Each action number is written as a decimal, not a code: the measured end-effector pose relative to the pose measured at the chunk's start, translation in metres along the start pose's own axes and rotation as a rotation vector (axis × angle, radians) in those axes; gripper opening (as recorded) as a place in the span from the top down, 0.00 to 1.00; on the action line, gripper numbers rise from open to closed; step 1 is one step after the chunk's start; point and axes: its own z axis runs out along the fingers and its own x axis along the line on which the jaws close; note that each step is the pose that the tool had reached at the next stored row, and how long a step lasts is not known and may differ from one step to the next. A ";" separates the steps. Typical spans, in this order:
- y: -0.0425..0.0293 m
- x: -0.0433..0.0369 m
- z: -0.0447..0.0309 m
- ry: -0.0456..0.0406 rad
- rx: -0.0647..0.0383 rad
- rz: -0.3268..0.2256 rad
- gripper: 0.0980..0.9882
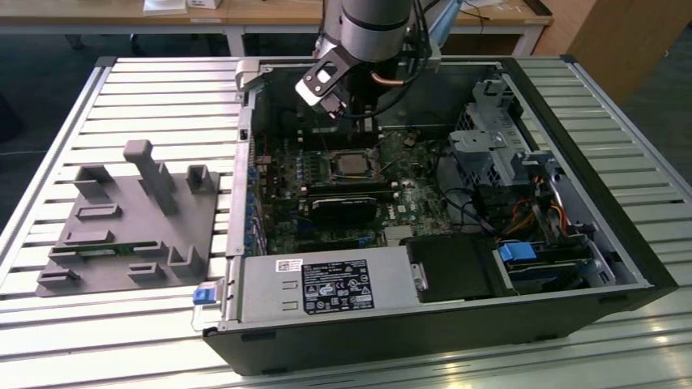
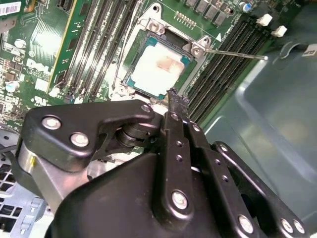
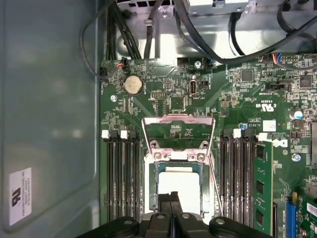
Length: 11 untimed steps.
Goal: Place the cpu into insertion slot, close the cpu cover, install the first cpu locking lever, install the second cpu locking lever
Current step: 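Close the cpu cover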
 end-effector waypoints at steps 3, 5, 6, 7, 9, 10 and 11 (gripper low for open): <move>0.0000 0.0006 -0.0045 0.0000 0.000 0.000 0.99; 0.0000 0.0012 -0.0095 0.0001 0.000 0.000 0.99; 0.0000 0.0017 -0.0131 -0.0001 0.000 0.000 0.99; 0.0000 0.0022 -0.0166 0.0001 0.000 0.000 0.99; 0.0000 0.0029 -0.0228 -0.0001 0.000 0.000 0.99; 0.0000 0.0031 -0.0243 -0.0001 0.000 0.000 0.99; 0.0001 0.0031 -0.0247 0.0001 -0.001 0.000 0.99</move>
